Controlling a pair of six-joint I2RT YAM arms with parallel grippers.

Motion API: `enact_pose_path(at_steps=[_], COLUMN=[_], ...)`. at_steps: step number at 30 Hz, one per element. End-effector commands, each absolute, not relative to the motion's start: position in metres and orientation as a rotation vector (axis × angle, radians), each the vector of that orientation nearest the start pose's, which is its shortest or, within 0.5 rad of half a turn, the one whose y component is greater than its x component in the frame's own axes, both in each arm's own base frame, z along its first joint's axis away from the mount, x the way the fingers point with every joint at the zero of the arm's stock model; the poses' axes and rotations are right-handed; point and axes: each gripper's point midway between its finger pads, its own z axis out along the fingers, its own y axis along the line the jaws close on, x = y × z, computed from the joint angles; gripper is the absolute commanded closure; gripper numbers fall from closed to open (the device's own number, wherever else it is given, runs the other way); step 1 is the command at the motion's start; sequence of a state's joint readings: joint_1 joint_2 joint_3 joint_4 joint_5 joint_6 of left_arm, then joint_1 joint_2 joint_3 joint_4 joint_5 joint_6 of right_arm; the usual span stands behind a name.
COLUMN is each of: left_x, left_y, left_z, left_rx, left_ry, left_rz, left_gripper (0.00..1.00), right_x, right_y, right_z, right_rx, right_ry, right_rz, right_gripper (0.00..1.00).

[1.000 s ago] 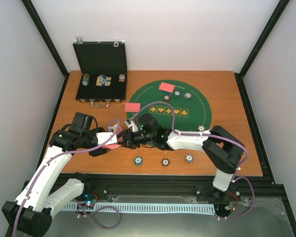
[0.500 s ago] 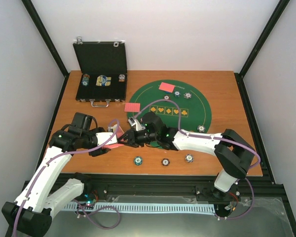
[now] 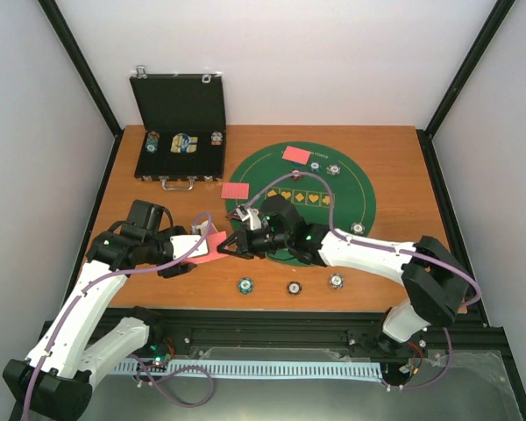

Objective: Distribute texas hold em gaming equipment

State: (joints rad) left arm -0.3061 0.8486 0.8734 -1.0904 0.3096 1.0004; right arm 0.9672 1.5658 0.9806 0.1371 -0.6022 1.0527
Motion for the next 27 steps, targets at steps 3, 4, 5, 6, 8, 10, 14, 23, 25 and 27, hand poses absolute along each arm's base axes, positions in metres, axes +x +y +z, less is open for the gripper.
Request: enact_pose_path(at_steps=[3,4,5,6,8,10,14,23,25,27], left_x=[0.182,0.182,0.182,0.182,0.182,0.182,0.182,0.182,0.182,0.182], left_y=[-0.116,-0.115,-0.115,-0.115,-0.115,-0.115,-0.115,-0.115,-0.115,-0.114], left_z=[0.182,0.182,0.182,0.181,0.181,0.182,0.181,0.182,0.182,0.182], left_rx=[1.648,1.650,1.650,1.652,1.653,1.653,1.653,1.655,1.656,1.657], left_ry=[1.892,1.893,1.893,1.894,1.893,1.890,1.890,1.890,1.890,1.893], left_rz=[-0.125,-0.124,-0.122,-0.122,-0.121,-0.120,-0.122,-0.123,-0.120,-0.116], left_gripper=[0.62,0.62,0.62,0.62,0.62,0.62,0.62,0.62,0.62,0.62], right_x=[0.191,0.195,0.203,0.208,0.217,0.228,0.247,0.280,0.288,0.294], right_y=[0.383,0.373,0.359,0.346,0.315,0.281,0.213,0.142,0.143,0.148], right_z=[0.196,0.195,0.192,0.189,0.183,0.170,0.143,0.109,0.105,0.105], right_rx=[-0.318,-0.299,-0.262,-0.235,-0.169,-0.075,0.139,0.379,0.369,0.335], right_ry=[2.488,2.492,2.498,2.506,2.512,2.533,2.569,2.581,2.594,2.600], right_rz=[1.609,1.589,1.563,1.537,1.494,1.437,1.300,1.102,1.111,1.138], right_gripper=[0.97,0.97,0.97,0.97,0.97,0.97,0.97,0.97,0.97,0.97])
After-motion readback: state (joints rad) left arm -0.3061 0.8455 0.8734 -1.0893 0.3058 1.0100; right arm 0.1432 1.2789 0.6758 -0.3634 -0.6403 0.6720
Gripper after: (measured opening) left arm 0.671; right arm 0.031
